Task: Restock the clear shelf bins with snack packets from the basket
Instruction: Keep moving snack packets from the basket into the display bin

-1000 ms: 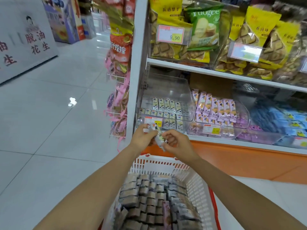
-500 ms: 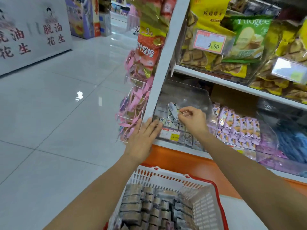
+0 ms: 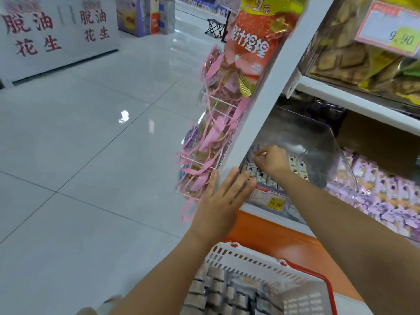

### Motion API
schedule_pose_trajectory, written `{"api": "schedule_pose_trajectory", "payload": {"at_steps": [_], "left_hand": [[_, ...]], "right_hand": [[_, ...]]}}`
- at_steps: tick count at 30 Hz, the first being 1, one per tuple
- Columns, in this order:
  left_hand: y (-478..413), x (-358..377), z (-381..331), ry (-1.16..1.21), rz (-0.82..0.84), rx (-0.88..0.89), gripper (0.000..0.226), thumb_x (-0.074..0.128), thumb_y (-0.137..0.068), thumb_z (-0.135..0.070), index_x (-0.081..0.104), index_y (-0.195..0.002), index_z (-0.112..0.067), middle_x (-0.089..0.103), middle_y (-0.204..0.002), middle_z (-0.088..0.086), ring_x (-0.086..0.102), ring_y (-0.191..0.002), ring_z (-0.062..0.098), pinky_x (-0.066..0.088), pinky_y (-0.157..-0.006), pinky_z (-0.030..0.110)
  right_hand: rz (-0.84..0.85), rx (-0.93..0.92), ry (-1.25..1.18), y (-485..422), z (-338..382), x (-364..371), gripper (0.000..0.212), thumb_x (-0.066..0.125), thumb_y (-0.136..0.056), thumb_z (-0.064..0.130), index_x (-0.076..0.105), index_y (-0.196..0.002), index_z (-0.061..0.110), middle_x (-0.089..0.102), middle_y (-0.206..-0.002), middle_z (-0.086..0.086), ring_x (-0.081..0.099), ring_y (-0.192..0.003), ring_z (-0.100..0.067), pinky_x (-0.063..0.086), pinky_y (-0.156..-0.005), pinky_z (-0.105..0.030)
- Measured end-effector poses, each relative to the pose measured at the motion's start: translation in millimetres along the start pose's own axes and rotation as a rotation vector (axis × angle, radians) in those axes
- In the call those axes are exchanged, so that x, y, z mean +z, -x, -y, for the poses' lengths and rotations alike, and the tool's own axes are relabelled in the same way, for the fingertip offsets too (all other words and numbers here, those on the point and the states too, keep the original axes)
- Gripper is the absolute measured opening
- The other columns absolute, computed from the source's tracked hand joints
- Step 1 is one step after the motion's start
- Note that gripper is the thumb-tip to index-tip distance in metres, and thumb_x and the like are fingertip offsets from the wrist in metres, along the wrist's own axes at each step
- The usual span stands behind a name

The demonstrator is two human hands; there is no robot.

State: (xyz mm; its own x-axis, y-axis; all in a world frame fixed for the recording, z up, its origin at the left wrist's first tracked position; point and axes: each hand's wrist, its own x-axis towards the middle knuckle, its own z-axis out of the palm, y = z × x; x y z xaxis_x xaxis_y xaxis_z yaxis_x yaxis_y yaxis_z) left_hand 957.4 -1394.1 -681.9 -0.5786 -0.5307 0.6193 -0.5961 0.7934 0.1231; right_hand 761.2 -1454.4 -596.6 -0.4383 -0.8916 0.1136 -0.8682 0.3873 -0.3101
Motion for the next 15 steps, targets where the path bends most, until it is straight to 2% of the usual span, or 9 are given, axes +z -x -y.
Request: {"api": "schedule_pose_trajectory", "payload": {"at_steps": [2,4,7,10,12,15], "left_hand": [[1.5,2.9,1.2,-0.002,0.013,0.002,0.076,0.035,-0.080,-0.005,0.023,-0.154,-0.020,0.022,-0.160,0.001,0.013,-0.150,0.025,0.017,-0.117,0.060],[1.8,4.0,2.2,-0.001,0.014,0.004,0.076,0.036,-0.081,-0.005,0.022,-0.154,-0.021,0.019,-0.160,0.001,0.011,-0.151,0.024,0.015,-0.118,0.060],[0.7,1.8,0.6,0.006,-0.003,0.008,0.083,0.049,-0.076,-0.002,0.023,-0.153,-0.020,0.021,-0.159,0.001,0.013,-0.150,0.025,0.018,-0.116,0.061],[0.0,-5.0,-2.6,0.005,0.021,-0.009,0.095,0.064,-0.070,0.000,0.023,-0.153,-0.020,0.020,-0.159,0.001,0.011,-0.150,0.025,0.019,-0.116,0.061],[0.2,-9.3,-4.3,-0.004,0.054,-0.027,0.099,0.069,-0.068,0.001,0.023,-0.153,-0.020,0.020,-0.159,0.001,0.012,-0.150,0.025,0.015,-0.117,0.060],[0.2,-17.0,-7.8,-0.030,0.128,-0.046,0.105,0.071,-0.070,-0.001,0.015,-0.156,-0.020,0.021,-0.161,0.003,0.011,-0.150,0.026,0.009,-0.118,0.058]], "right_hand": [[0.044,-0.004,0.064,-3.9,0.1,3.9,0.019,0.061,-0.090,0.017,0.076,-0.099,0.011,0.073,-0.091,-0.018,0.068,-0.085,-0.030,0.048,-0.071,-0.029],[0.108,-0.008,0.086,-6.7,-4.0,6.6,0.026,0.062,-0.090,0.021,0.073,-0.113,0.015,0.072,-0.101,-0.016,0.067,-0.092,-0.030,0.042,-0.071,-0.025],[0.185,-0.024,0.074,-7.3,-9.7,6.0,0.039,0.062,-0.093,0.024,0.061,-0.132,0.019,0.069,-0.115,-0.015,0.068,-0.094,-0.026,0.043,-0.077,-0.024],[0.213,-0.049,0.069,-1.0,-9.4,-1.5,0.045,0.060,-0.094,0.026,0.055,-0.138,0.019,0.064,-0.125,-0.016,0.067,-0.099,-0.027,0.047,-0.089,-0.029],[0.179,-0.051,0.003,7.2,-10.2,-7.7,0.041,0.061,-0.093,0.023,0.059,-0.134,0.017,0.068,-0.119,-0.013,0.066,-0.100,-0.027,0.048,-0.088,-0.030],[0.116,-0.051,-0.104,27.5,-12.0,-21.4,0.034,0.058,-0.092,0.017,0.065,-0.125,0.015,0.072,-0.100,-0.012,0.064,-0.078,-0.023,0.052,-0.078,-0.032]]}}
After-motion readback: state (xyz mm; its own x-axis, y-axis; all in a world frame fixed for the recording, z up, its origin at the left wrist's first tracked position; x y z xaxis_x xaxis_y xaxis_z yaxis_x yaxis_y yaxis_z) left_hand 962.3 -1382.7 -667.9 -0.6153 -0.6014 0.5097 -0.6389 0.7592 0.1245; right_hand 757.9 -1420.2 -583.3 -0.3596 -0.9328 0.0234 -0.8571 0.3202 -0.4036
